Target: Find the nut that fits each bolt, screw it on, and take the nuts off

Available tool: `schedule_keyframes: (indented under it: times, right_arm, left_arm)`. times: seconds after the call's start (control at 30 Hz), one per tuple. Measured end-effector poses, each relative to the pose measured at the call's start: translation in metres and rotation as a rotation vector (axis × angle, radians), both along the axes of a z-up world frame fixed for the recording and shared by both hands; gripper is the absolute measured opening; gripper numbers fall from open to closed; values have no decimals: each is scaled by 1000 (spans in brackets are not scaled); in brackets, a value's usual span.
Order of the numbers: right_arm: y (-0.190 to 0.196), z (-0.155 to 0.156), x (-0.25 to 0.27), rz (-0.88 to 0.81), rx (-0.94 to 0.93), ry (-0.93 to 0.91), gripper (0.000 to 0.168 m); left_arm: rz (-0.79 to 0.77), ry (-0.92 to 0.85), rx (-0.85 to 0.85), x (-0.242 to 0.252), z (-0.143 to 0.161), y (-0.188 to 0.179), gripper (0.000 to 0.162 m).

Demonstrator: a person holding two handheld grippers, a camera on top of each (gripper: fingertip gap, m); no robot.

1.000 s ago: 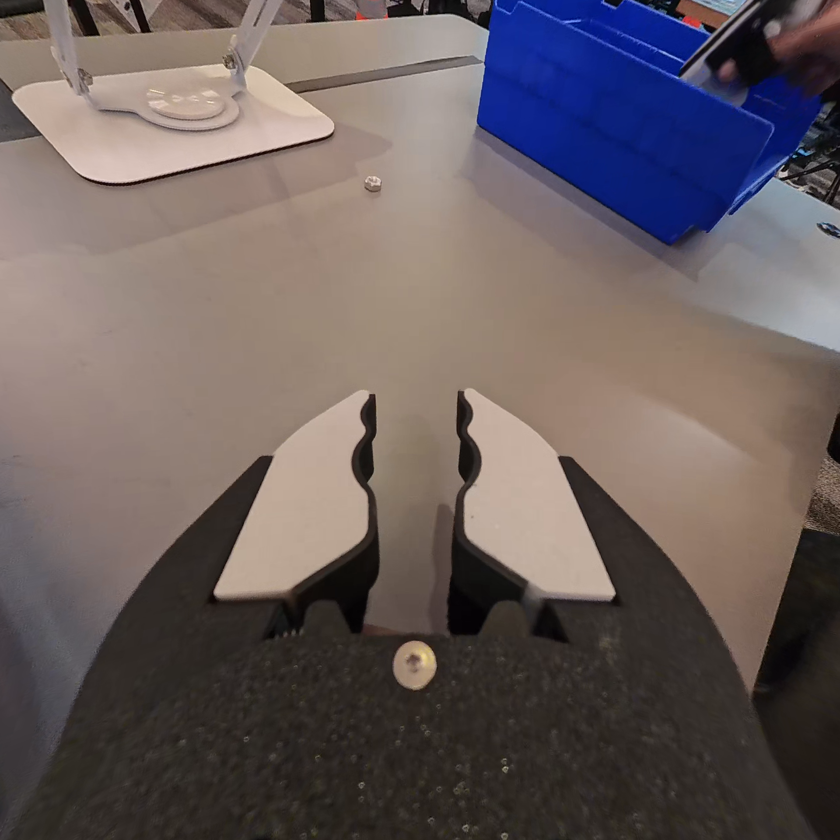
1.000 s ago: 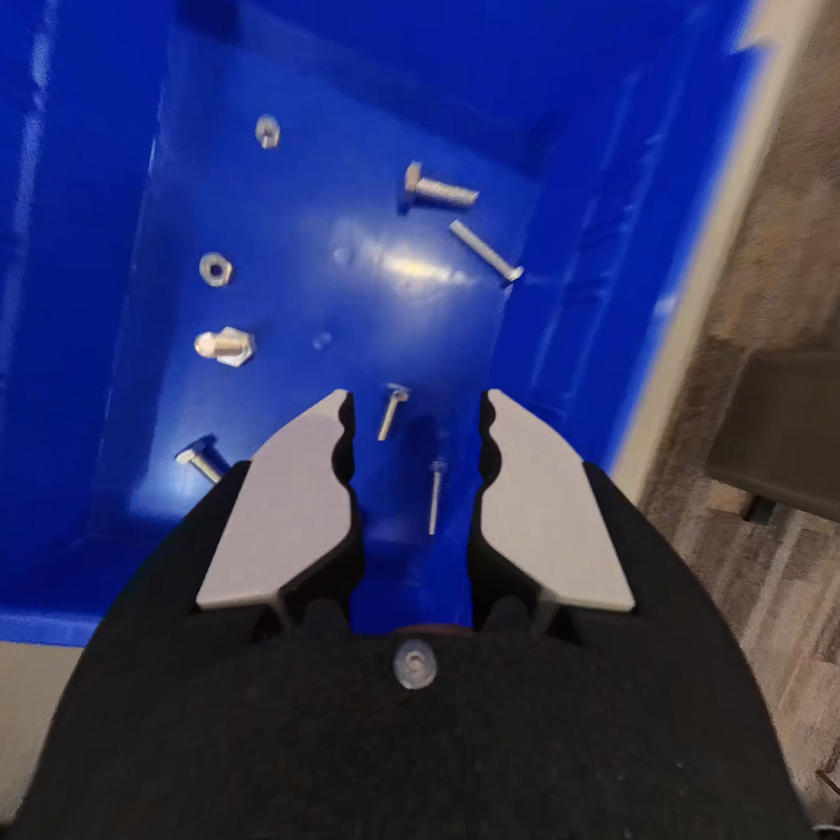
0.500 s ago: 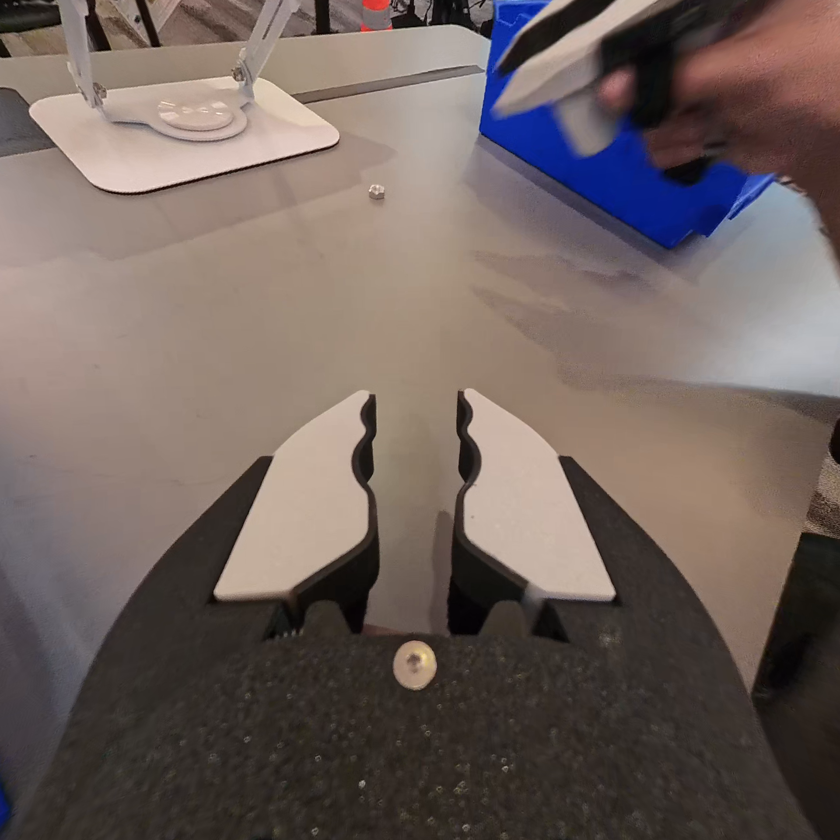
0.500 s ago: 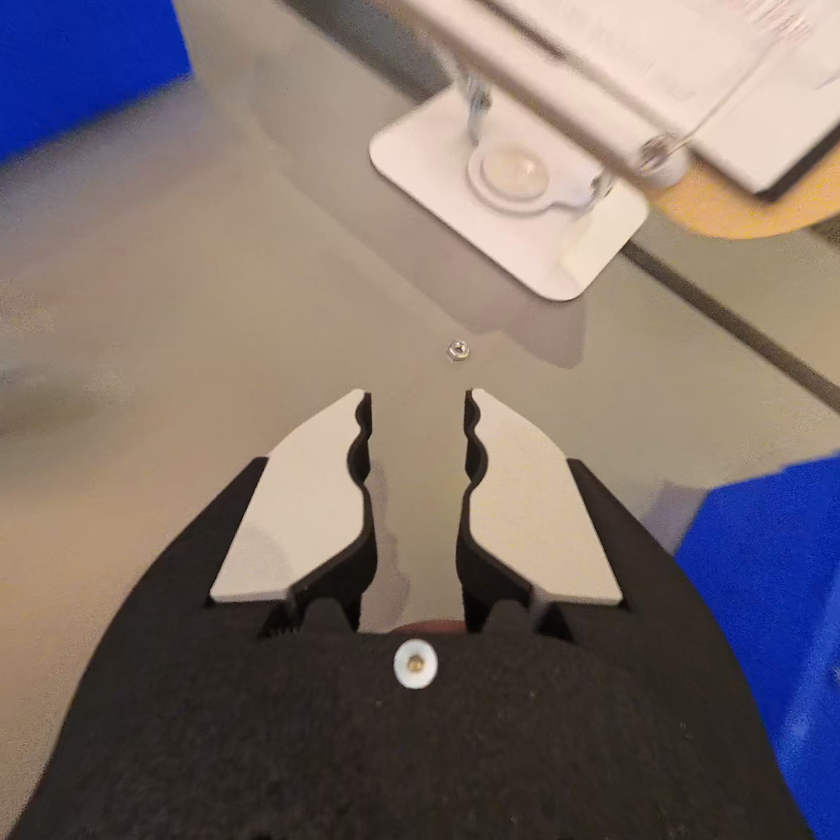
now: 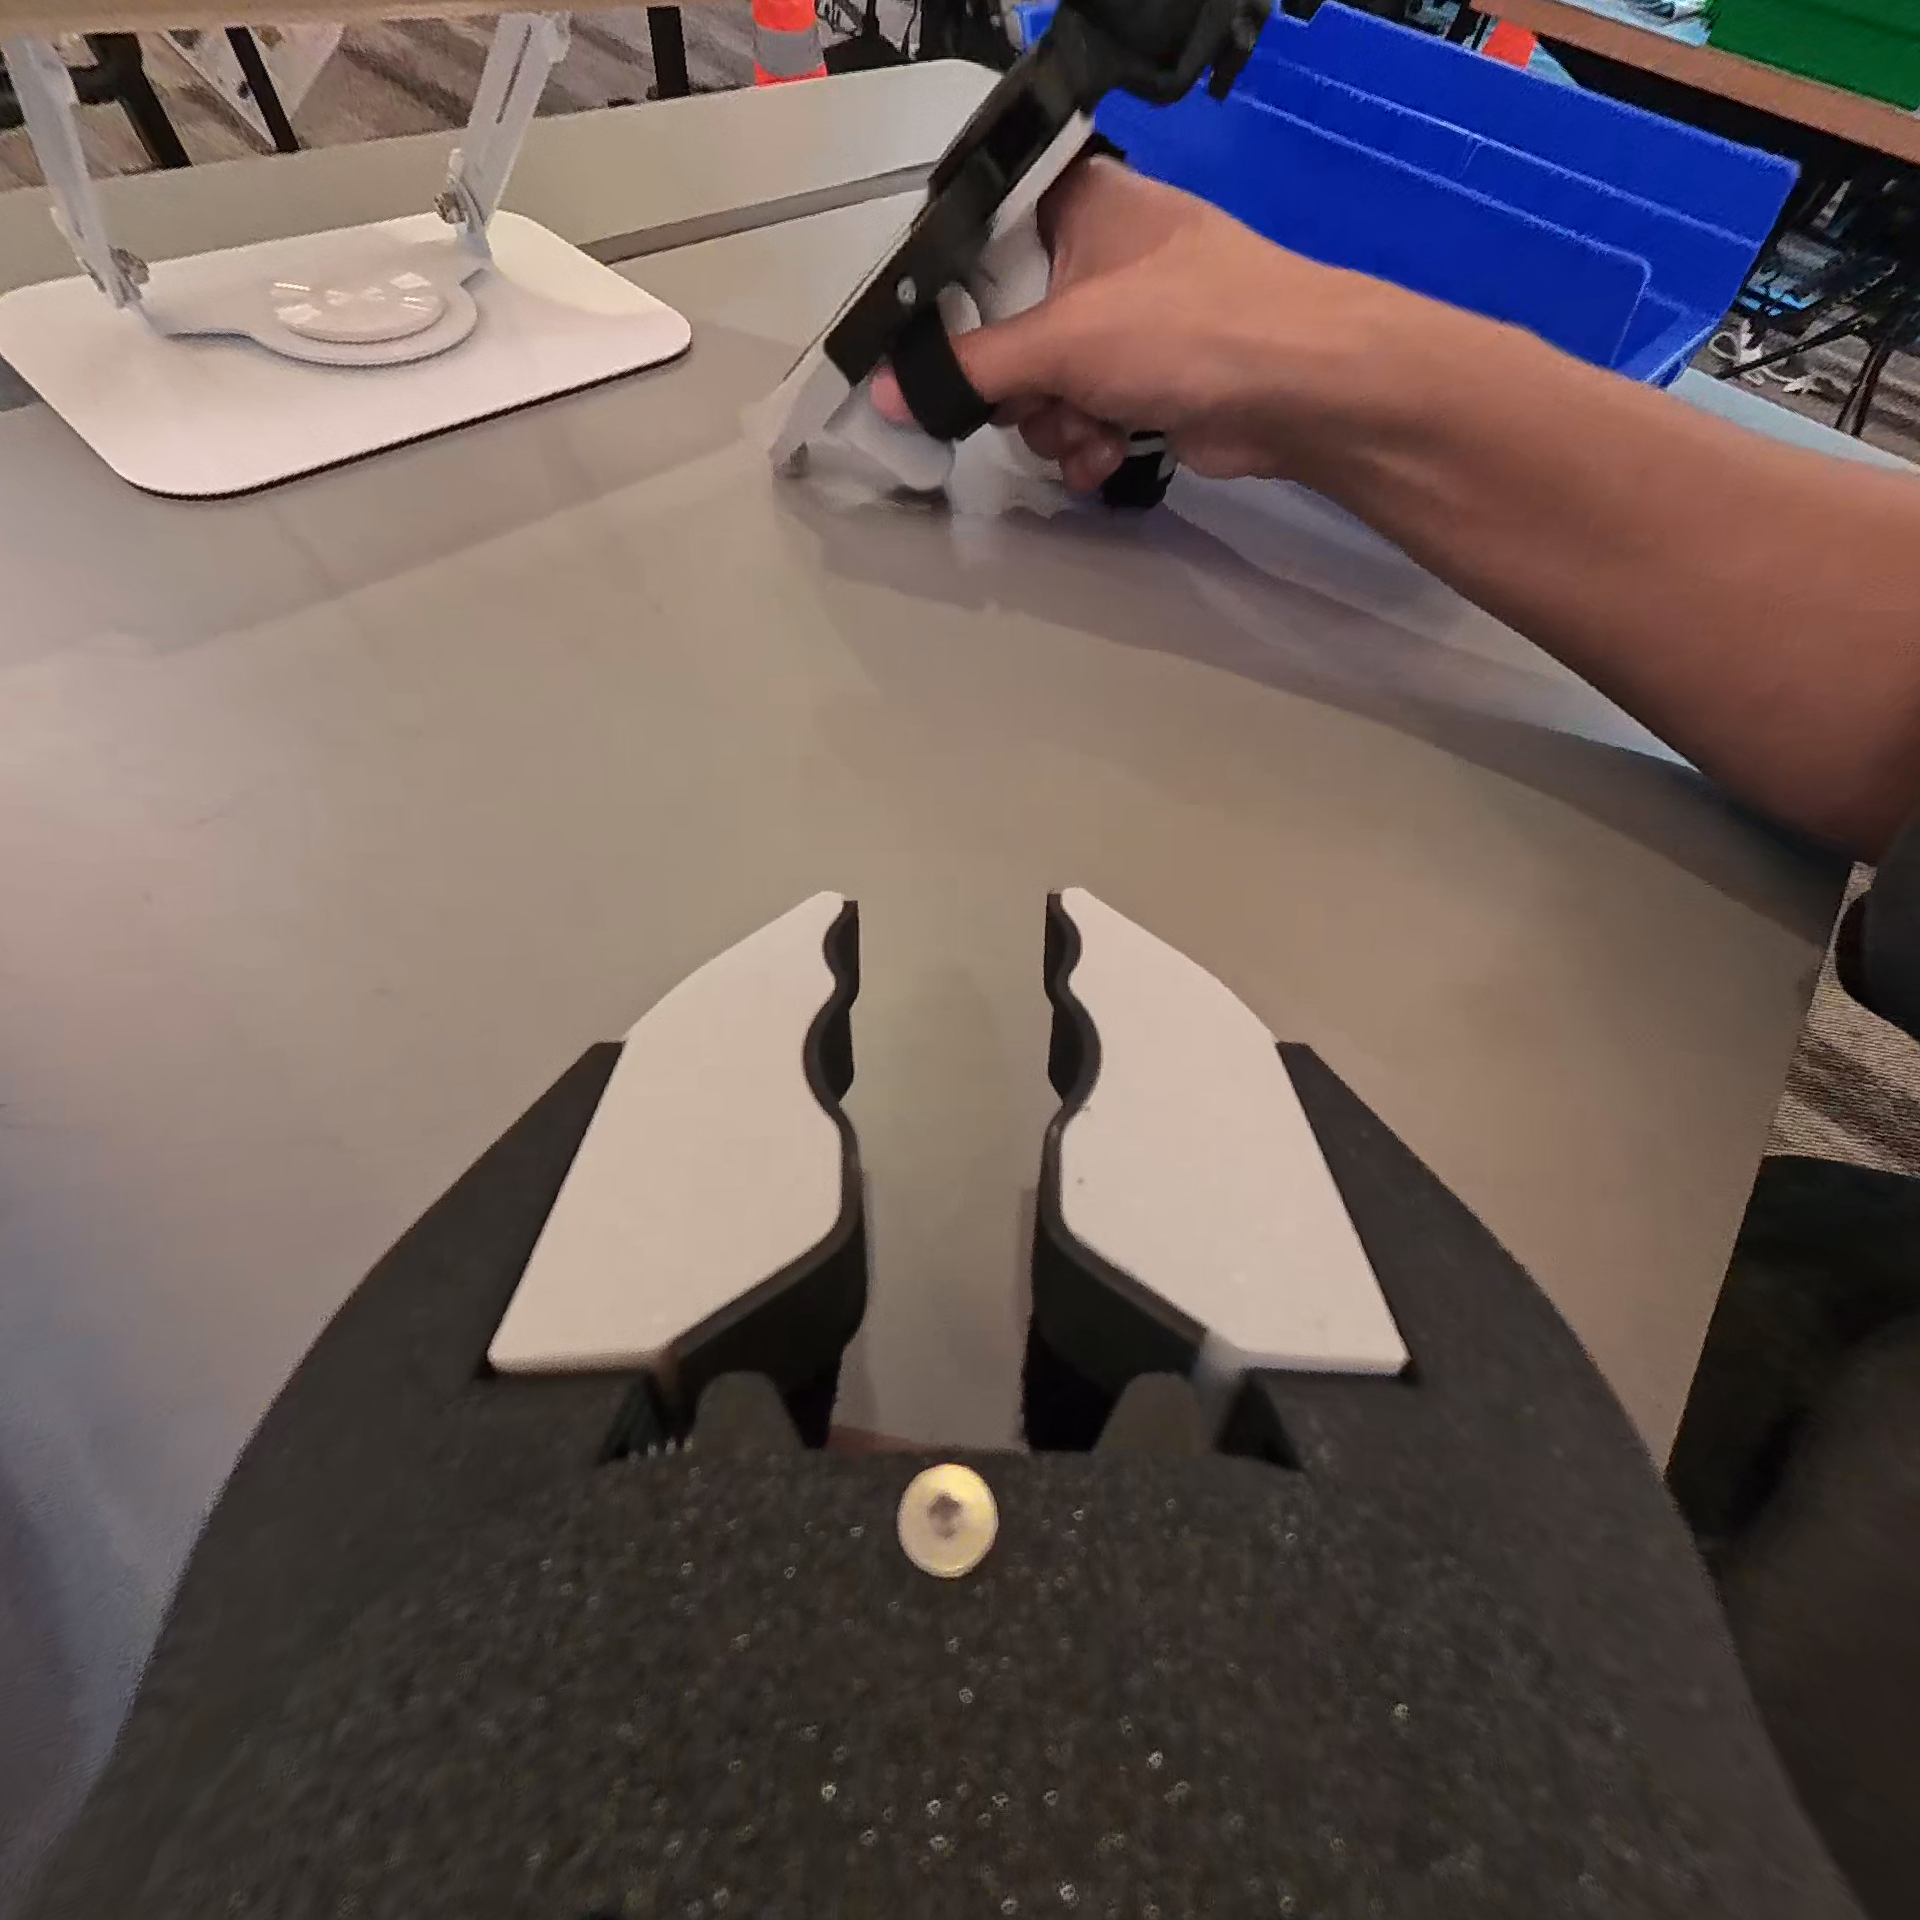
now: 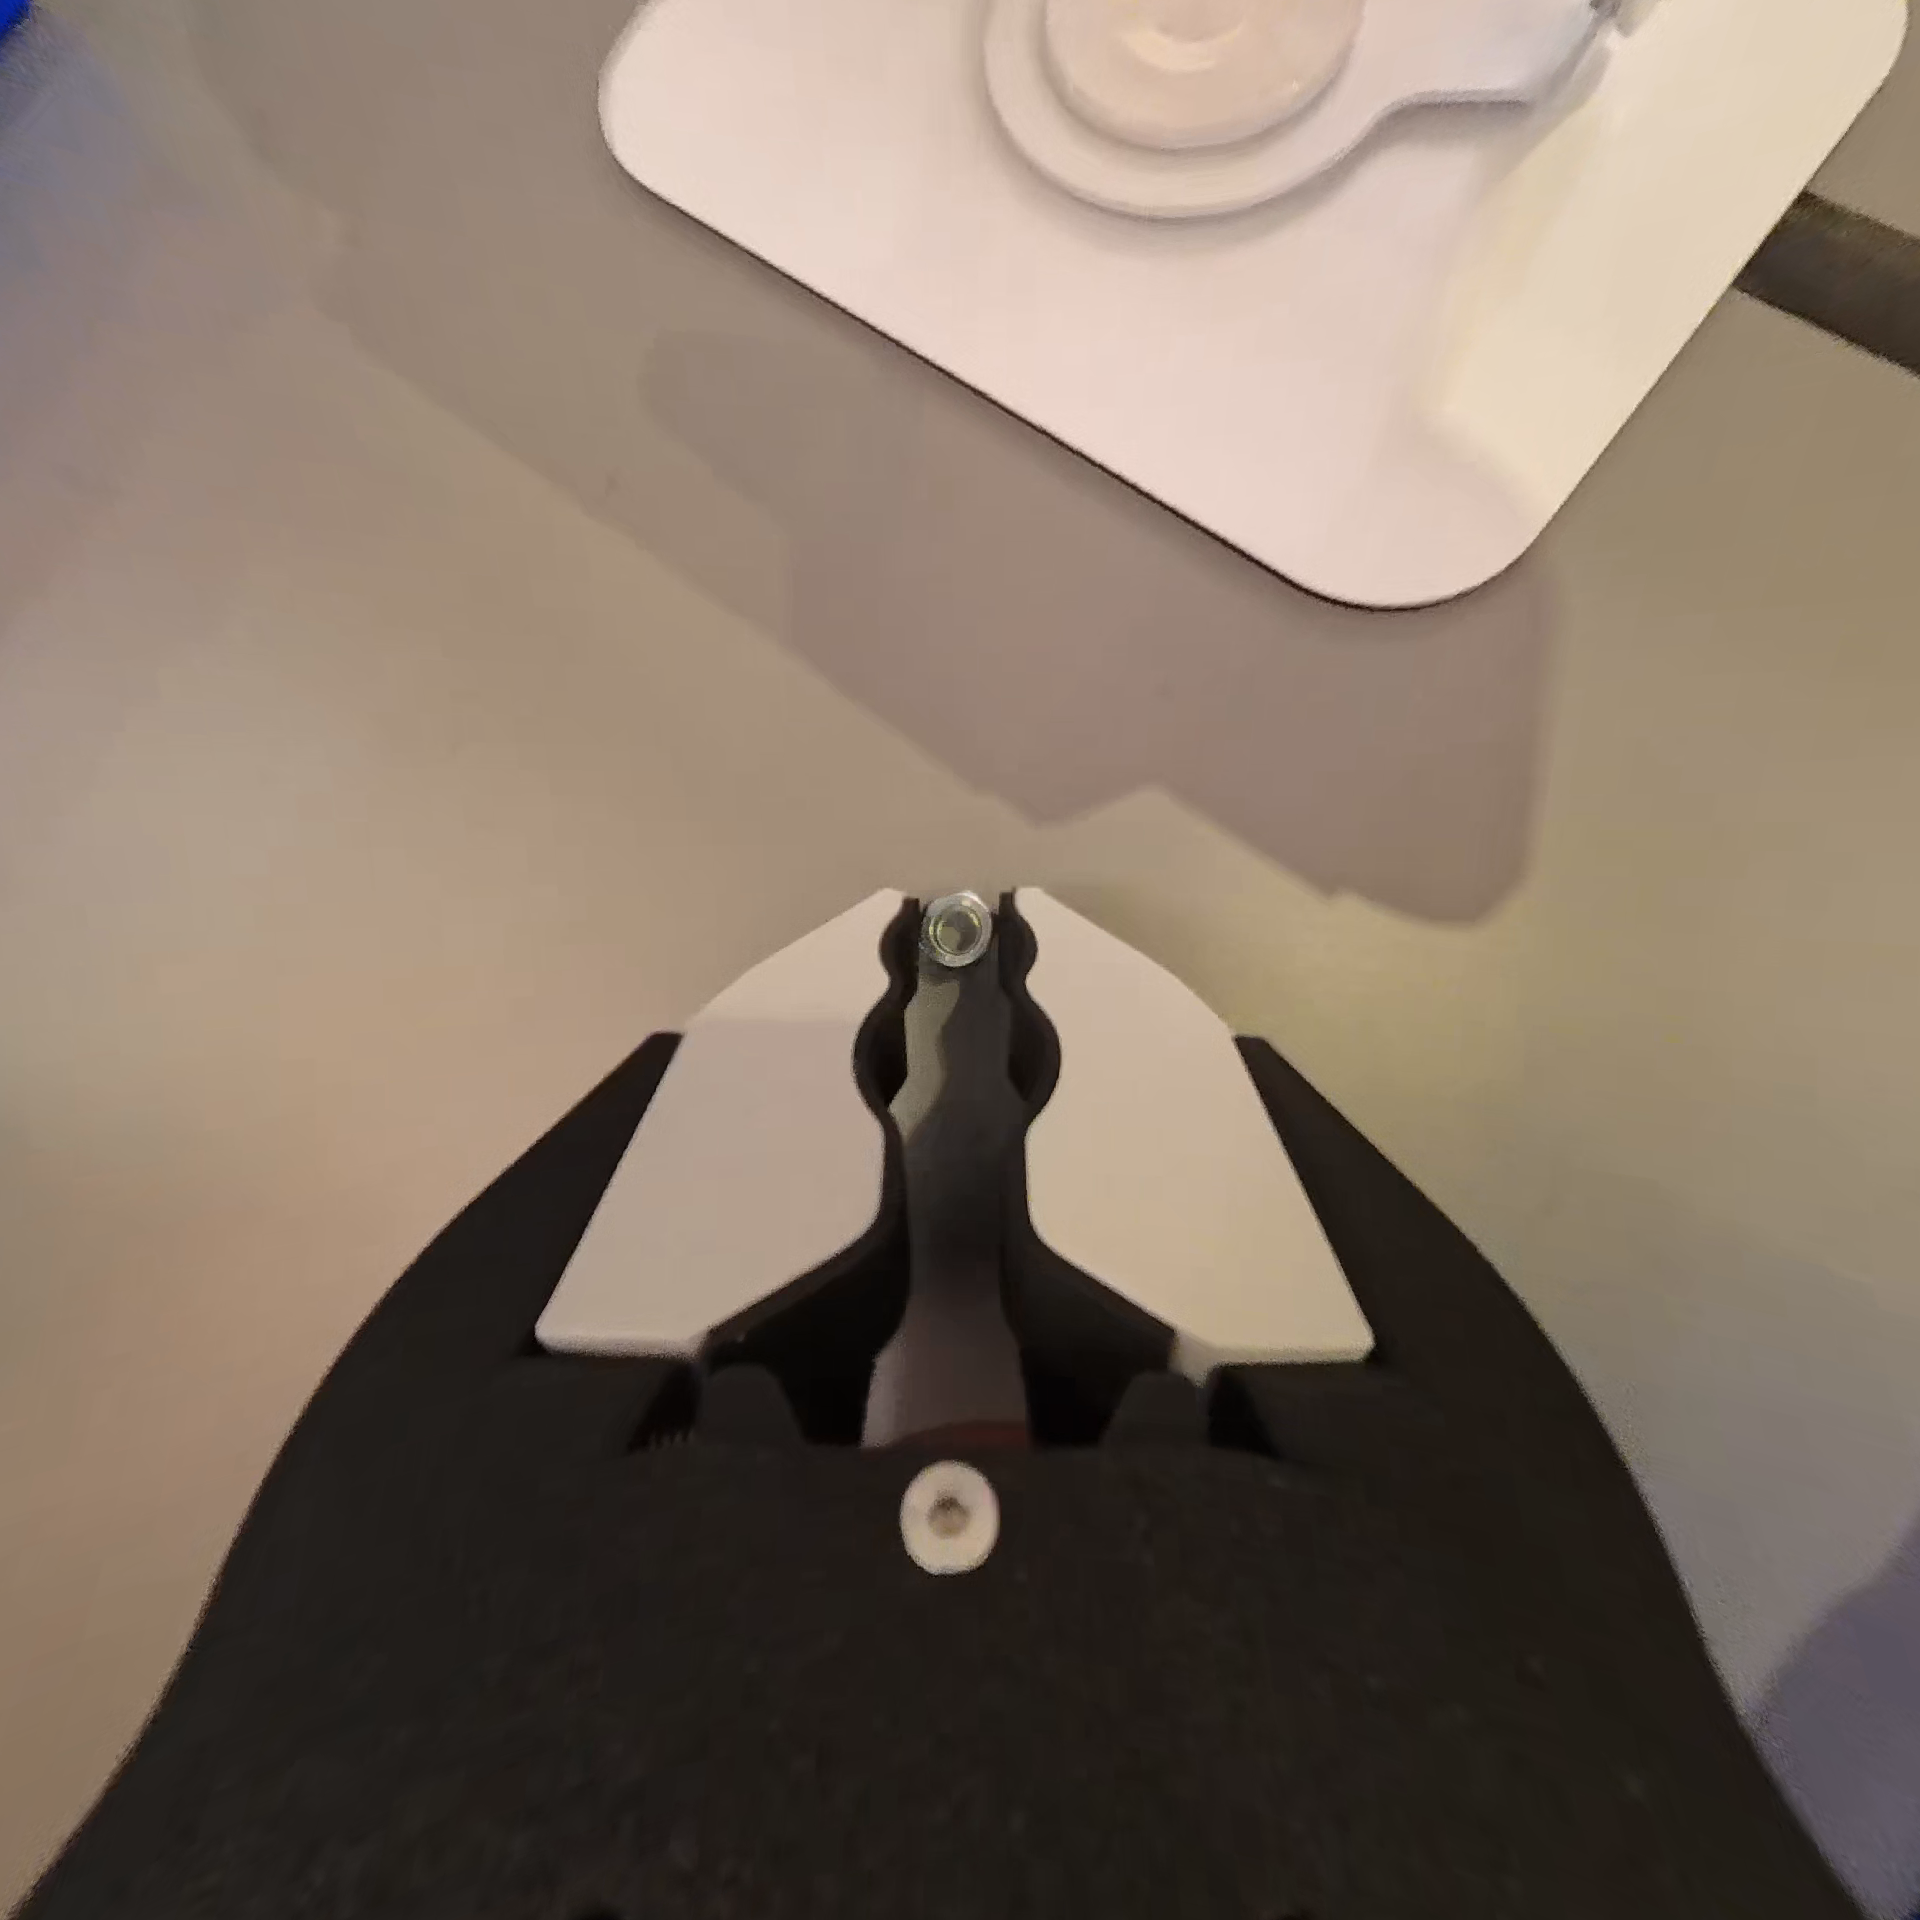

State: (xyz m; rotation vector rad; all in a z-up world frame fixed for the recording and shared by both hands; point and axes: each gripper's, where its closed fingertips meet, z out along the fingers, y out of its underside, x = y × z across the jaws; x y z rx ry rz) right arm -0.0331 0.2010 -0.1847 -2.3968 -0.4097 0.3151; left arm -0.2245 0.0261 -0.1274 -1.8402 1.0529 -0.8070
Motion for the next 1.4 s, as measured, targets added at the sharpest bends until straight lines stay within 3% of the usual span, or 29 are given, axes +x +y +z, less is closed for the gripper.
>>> schedule_keyframes:
  times: [0.1,0.23,0.37,0.43,0.53,0.63,0.8,0.87,0.97,1.1,1.17,1.3,1.4]
  right_arm:
    - [-22,42,-10,51,126,-3,14]
    - [-77,139,1,51,365,-98,14]
    - [-130,211,91,-141,492,-222,14]
    - [-150,198,153,-240,355,-240,14]
    - [-170,138,226,-330,85,-253,15]
    - [-166,83,257,-340,-57,-217,15]
    - [-149,26,283,-372,-218,-238,16]
    - [-149,16,289,-384,-273,-285,31]
    - [-154,47,287,-413,-185,-284,33]
    - [-169,140,246,-453,204,-106,30]
    - [-175,173,200,-367,384,24,29]
    - [-175,195,116,-222,588,148,34]
    - [-176,190,63,-191,719,286,36]
  left_arm:
    - [-1,1,-11,-1,-4,1,33]
    - [5,1,-28,-3,-7,4,33]
    - [9,-12,-51,-3,-7,6,33]
    - [6,-15,-62,-2,-8,5,34]
    - [-4,-14,-76,1,-10,2,34]
    - [-15,9,-76,6,-14,-2,34]
    - [-25,42,-47,12,-15,-9,34]
    - [-32,45,-43,14,-14,-13,34]
    - [-32,38,-49,15,-12,-16,34]
    - [17,27,-42,8,-10,-9,34]
    - [49,0,-53,3,-6,-4,34]
    - [118,-60,-37,-9,9,6,34]
    - [180,-108,-19,-18,23,11,34]
